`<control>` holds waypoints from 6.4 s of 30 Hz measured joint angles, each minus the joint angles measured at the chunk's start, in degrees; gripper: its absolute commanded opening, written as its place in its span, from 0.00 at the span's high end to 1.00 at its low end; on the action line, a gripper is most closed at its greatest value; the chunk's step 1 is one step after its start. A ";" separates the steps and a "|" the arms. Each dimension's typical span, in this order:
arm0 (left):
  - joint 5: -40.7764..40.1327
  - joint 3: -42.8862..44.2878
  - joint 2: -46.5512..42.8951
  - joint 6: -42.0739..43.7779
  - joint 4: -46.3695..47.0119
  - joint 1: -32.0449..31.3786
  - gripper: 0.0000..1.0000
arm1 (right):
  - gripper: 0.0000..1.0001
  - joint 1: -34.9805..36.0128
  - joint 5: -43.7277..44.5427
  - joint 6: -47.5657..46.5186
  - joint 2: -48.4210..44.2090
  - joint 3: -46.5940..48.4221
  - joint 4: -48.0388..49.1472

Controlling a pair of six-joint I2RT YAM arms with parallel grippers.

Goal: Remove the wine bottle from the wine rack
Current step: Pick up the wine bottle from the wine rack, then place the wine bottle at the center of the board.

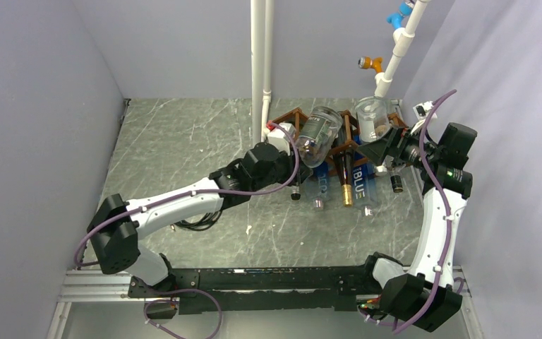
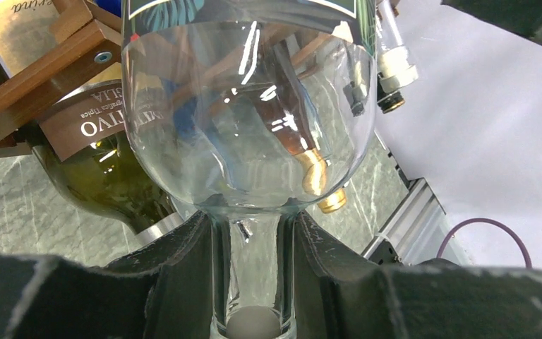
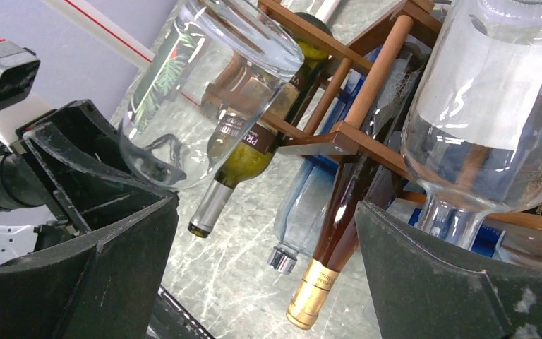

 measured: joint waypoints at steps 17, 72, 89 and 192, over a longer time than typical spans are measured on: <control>4.59 -6.97 -8.90 0.90 3.37 0.00 1.00 | 0.00 0.02 -3.23 -6.84 0.00 0.00 -3.52; 9.81 -0.11 -33.11 7.45 -56.24 0.24 1.00 | 0.00 38.71 -1.42 -67.45 11.04 13.64 -36.35; 19.82 0.92 -23.32 7.19 -70.60 7.74 1.00 | 0.04 51.41 -0.85 -67.71 16.70 10.88 -26.14; 40.39 0.24 -11.30 0.00 -67.93 18.97 0.16 | 0.23 73.92 19.43 -49.46 21.59 -16.70 21.49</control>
